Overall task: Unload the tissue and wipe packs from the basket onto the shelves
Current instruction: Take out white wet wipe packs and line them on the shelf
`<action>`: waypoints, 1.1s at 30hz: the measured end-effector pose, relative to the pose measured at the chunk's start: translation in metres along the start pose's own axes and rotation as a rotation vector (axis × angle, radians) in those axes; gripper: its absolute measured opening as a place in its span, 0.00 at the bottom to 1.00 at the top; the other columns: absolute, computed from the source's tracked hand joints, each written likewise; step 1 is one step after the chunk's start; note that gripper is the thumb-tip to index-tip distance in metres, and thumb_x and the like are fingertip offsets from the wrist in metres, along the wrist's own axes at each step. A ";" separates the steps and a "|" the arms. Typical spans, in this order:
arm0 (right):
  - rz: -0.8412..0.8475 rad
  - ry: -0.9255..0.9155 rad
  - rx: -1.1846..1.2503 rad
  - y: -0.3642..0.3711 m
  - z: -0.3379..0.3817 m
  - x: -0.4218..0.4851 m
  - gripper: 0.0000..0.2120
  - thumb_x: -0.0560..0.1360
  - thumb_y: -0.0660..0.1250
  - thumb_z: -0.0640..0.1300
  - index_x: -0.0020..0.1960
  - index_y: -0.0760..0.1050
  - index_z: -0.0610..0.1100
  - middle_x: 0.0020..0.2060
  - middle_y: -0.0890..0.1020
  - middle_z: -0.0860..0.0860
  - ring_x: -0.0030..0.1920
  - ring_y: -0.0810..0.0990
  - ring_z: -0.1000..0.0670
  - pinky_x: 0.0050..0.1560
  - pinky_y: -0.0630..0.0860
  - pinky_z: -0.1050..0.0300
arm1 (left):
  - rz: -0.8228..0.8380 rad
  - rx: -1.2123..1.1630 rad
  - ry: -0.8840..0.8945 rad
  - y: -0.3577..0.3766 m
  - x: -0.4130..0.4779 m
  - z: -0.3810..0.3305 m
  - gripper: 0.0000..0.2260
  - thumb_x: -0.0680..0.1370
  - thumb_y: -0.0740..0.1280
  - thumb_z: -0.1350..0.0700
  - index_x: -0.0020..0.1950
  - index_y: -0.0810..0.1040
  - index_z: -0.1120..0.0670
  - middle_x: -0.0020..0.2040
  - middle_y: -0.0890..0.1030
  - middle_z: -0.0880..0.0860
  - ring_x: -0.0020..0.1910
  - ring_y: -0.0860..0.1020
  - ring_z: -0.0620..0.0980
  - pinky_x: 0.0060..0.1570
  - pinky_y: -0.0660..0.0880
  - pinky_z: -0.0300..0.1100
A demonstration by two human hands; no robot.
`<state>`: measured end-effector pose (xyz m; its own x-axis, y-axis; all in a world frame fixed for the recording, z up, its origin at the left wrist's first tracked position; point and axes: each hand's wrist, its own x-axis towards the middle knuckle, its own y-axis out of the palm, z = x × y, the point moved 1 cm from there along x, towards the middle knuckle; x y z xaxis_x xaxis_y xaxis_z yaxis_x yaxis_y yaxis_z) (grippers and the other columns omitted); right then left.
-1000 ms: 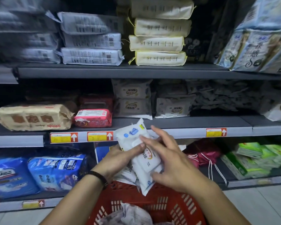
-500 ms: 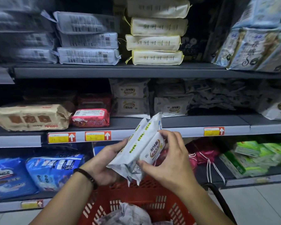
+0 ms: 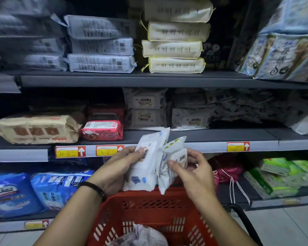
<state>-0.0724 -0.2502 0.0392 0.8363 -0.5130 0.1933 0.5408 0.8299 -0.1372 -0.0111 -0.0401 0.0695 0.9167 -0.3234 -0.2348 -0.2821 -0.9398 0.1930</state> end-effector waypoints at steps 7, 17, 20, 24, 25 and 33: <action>-0.047 -0.001 -0.125 -0.003 -0.006 0.005 0.38 0.52 0.84 0.65 0.58 0.76 0.57 0.52 0.86 0.56 0.48 0.89 0.51 0.55 0.85 0.43 | 0.088 0.009 0.157 -0.017 -0.007 -0.017 0.30 0.69 0.78 0.70 0.69 0.79 0.54 0.58 0.87 0.63 0.51 0.87 0.60 0.49 0.86 0.51; -0.095 -0.053 -0.241 0.009 0.012 -0.003 0.32 0.61 0.83 0.62 0.58 0.74 0.55 0.50 0.85 0.58 0.44 0.87 0.57 0.48 0.82 0.55 | -0.312 -0.256 0.258 -0.022 0.002 -0.024 0.17 0.77 0.76 0.61 0.65 0.79 0.55 0.57 0.88 0.56 0.57 0.87 0.61 0.58 0.82 0.65; -0.165 -0.053 -0.328 0.021 0.026 0.011 0.36 0.57 0.75 0.72 0.58 0.74 0.54 0.50 0.84 0.58 0.51 0.85 0.52 0.54 0.81 0.50 | -0.441 -0.318 0.350 -0.035 0.010 -0.028 0.16 0.76 0.76 0.66 0.61 0.78 0.54 0.55 0.88 0.54 0.56 0.87 0.59 0.51 0.85 0.59; -0.194 -0.091 -0.418 0.059 0.052 0.043 0.42 0.58 0.76 0.72 0.63 0.73 0.49 0.57 0.82 0.51 0.58 0.82 0.46 0.57 0.80 0.49 | -0.606 -0.416 0.463 -0.048 0.018 -0.034 0.25 0.73 0.76 0.71 0.66 0.75 0.54 0.58 0.87 0.55 0.58 0.86 0.58 0.60 0.80 0.67; -0.190 -0.091 -0.437 0.072 0.058 0.053 0.44 0.59 0.77 0.72 0.65 0.71 0.47 0.60 0.81 0.49 0.60 0.81 0.44 0.57 0.80 0.48 | -0.628 -0.418 0.474 -0.050 0.019 -0.034 0.27 0.73 0.77 0.71 0.67 0.75 0.53 0.59 0.87 0.54 0.58 0.86 0.58 0.60 0.79 0.69; -0.096 0.039 -0.666 0.144 0.063 0.105 0.52 0.63 0.79 0.73 0.70 0.65 0.38 0.68 0.73 0.41 0.64 0.79 0.38 0.55 0.80 0.45 | -0.672 -0.341 0.380 -0.055 0.030 -0.024 0.22 0.69 0.80 0.71 0.57 0.81 0.53 0.52 0.89 0.54 0.50 0.88 0.58 0.53 0.83 0.68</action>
<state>0.0879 -0.1710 0.1010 0.7780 -0.5952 0.2012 0.5424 0.4745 -0.6933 0.0386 0.0045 0.0743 0.9092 0.4091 -0.0774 0.4020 -0.8144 0.4185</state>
